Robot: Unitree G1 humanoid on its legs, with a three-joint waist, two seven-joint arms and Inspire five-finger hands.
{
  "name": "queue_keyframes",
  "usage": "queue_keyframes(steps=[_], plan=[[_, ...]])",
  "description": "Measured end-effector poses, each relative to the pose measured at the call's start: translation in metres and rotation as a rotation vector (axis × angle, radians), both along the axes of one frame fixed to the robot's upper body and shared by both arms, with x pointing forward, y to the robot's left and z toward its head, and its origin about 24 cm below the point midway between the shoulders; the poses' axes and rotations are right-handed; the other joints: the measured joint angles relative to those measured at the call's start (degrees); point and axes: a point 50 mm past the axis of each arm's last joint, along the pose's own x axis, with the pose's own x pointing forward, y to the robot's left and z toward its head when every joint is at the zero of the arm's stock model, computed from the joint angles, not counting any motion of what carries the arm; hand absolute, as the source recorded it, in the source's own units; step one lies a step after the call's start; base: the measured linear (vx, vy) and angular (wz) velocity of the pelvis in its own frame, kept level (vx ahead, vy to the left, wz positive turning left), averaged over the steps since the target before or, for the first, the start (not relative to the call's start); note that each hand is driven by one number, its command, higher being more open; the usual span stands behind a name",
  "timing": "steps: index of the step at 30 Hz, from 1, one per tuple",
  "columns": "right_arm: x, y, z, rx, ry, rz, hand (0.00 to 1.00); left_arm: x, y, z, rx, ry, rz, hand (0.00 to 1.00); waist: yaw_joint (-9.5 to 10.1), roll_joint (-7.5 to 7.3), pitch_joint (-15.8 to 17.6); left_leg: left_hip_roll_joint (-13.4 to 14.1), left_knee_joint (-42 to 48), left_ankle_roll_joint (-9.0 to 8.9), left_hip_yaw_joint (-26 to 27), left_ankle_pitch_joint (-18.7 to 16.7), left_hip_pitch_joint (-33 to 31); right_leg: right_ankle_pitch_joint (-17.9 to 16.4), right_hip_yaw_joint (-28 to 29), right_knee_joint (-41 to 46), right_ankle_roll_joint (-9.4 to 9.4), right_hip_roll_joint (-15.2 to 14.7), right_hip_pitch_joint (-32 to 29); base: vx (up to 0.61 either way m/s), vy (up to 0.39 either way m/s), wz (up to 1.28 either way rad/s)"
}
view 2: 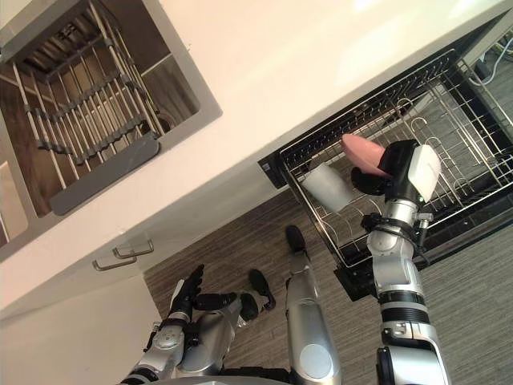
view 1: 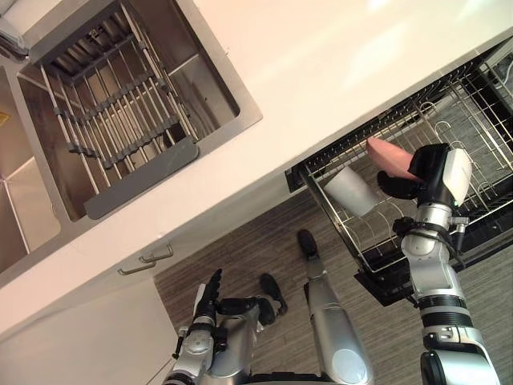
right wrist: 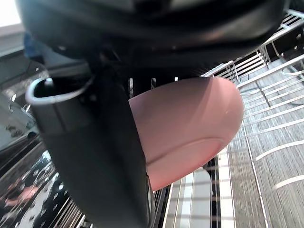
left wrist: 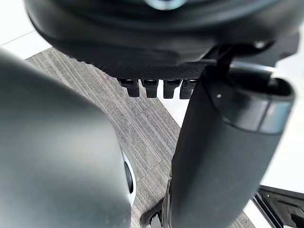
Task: Walk over to the sink, pick up the cup, carry it to the dishwasher, place the cup inside the dishwasher, then close the dishwasher door
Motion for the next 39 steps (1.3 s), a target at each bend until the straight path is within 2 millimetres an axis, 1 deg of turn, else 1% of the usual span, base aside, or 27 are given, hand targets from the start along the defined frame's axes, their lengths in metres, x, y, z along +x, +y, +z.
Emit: queue_keyframes(steps=[3, 4, 6, 7, 10, 13, 18, 20, 21, 24, 30, 36, 39], plan=[[-0.002, -0.007, 0.004, 0.019, -0.022, -0.029, 0.00, 0.003, -0.002, 0.002, -0.005, -0.012, 0.000, 1.00, 0.59, 0.15, 0.0, 0.1, 0.6, 0.20, 0.2, -0.2, -1.0, 0.0, 0.0, 0.4, 0.02, -0.1, -0.8, 0.02, -0.023, 0.02], [-0.003, -0.012, 0.007, 0.013, -0.026, -0.045, 0.00, 0.005, -0.004, 0.003, -0.010, -0.020, -0.001, 1.00, 0.96, 0.36, 0.1, 0.4, 0.7, 0.17, 1.1, -0.2, -1.3, 0.1, 0.0, 0.4, 0.07, -0.2, -1.3, 0.02, -0.028, 0.03], [-0.003, -0.018, 0.012, 0.005, -0.034, -0.066, 0.00, 0.007, -0.010, 0.005, -0.026, -0.031, 0.000, 1.00, 1.03, 0.88, 0.2, 1.4, 1.0, 0.16, 3.3, -0.2, -1.5, 0.2, -0.2, 0.6, 0.16, -0.5, -1.9, 0.06, -0.050, 0.09], [-0.003, -0.019, 0.014, -0.002, -0.037, -0.073, 0.00, 0.008, -0.013, 0.006, -0.038, -0.038, 0.000, 1.00, 1.10, 1.09, 0.1, 1.4, 1.1, 0.16, 3.4, -0.2, -1.7, 0.3, -0.3, 0.6, 0.21, -0.6, -2.1, 0.07, -0.056, 0.08], [-0.001, -0.019, 0.020, -0.005, -0.055, -0.072, 0.00, 0.010, -0.020, 0.009, -0.056, -0.053, -0.003, 1.00, 1.29, 1.08, 0.1, 1.4, 1.3, 0.18, 3.5, -0.2, -2.1, 0.6, -0.3, 0.7, 0.50, -0.7, -2.4, 0.04, -0.031, 0.02], [0.001, -0.019, 0.025, -0.011, -0.071, -0.071, 0.00, 0.011, -0.022, 0.010, -0.061, -0.058, -0.001, 1.00, 1.49, 1.08, 0.1, 1.4, 1.4, 0.18, 3.6, -0.2, -2.5, 0.5, -0.3, 0.9, 0.53, -0.7, -2.9, 0.04, -0.042, 0.00], [0.001, -0.021, 0.028, -0.015, -0.077, -0.073, 0.00, 0.013, -0.022, 0.011, -0.062, -0.065, 0.002, 1.00, 1.56, 1.09, 0.1, 1.7, 1.5, 0.17, 4.9, -0.2, -3.0, 0.5, -0.2, 1.2, 0.54, -0.8, -3.7, 0.05, -0.052, -0.01], [0.004, -0.023, 0.026, -0.006, -0.062, -0.081, 0.00, 0.015, -0.023, 0.013, -0.066, -0.075, 0.002, 1.00, 1.65, 1.09, 0.1, 1.7, 1.7, 0.17, 5.0, -0.2, -3.2, 0.5, -0.2, 1.3, 0.53, -0.9, -3.9, 0.05, -0.047, 0.02], [0.004, -0.024, 0.023, 0.012, -0.054, -0.085, 1.00, 0.015, -0.024, 0.013, -0.070, -0.079, 0.002, 1.00, 1.93, 1.09, 0.1, 1.7, 1.8, 0.17, 5.0, -0.2, -3.2, 0.5, -0.2, 1.3, 0.52, -0.9, -3.9, 0.04, -0.035, 0.02], [0.004, -0.027, 0.016, 0.040, -0.028, -0.096, 1.00, 0.019, -0.029, 0.016, -0.081, -0.091, 0.006, 1.00, 2.86, 1.09, 0.1, 2.1, 2.4, 0.09, 5.1, -0.4, -3.5, 0.4, -0.5, 1.5, 0.49, -1.0, -4.0, 0.04, -0.052, 0.05], [0.006, -0.029, 0.013, 0.088, -0.022, -0.099, 1.00, 0.023, -0.036, 0.018, -0.109, -0.098, 0.014, 1.00, 2.88, 1.09, 0.1, 2.3, 3.0, 0.07, 5.8, -0.5, -4.0, 0.2, -1.0, 1.9, 0.56, -1.5, -4.5, 0.03, -0.049, 0.05], [0.009, -0.022, 0.008, 0.153, -0.019, -0.068, 1.00, 0.024, -0.035, 0.019, -0.105, -0.098, 0.019, 1.00, 3.00, 1.06, 0.2, 2.6, 3.7, 0.15, 6.2, -0.5, -4.3, -0.1, -1.3, 2.3, 0.82, -1.6, -4.8, 0.04, -0.052, 0.00], [0.007, -0.011, 0.003, 0.176, -0.027, -0.039, 1.00, 0.024, -0.035, 0.018, -0.103, -0.092, 0.021, 1.00, 3.01, 1.01, 0.2, 3.1, 4.5, 0.13, 6.2, -1.0, -4.1, -0.1, -3.1, 2.5, 0.65, -1.9, -4.7, 0.04, -0.068, -0.04]])
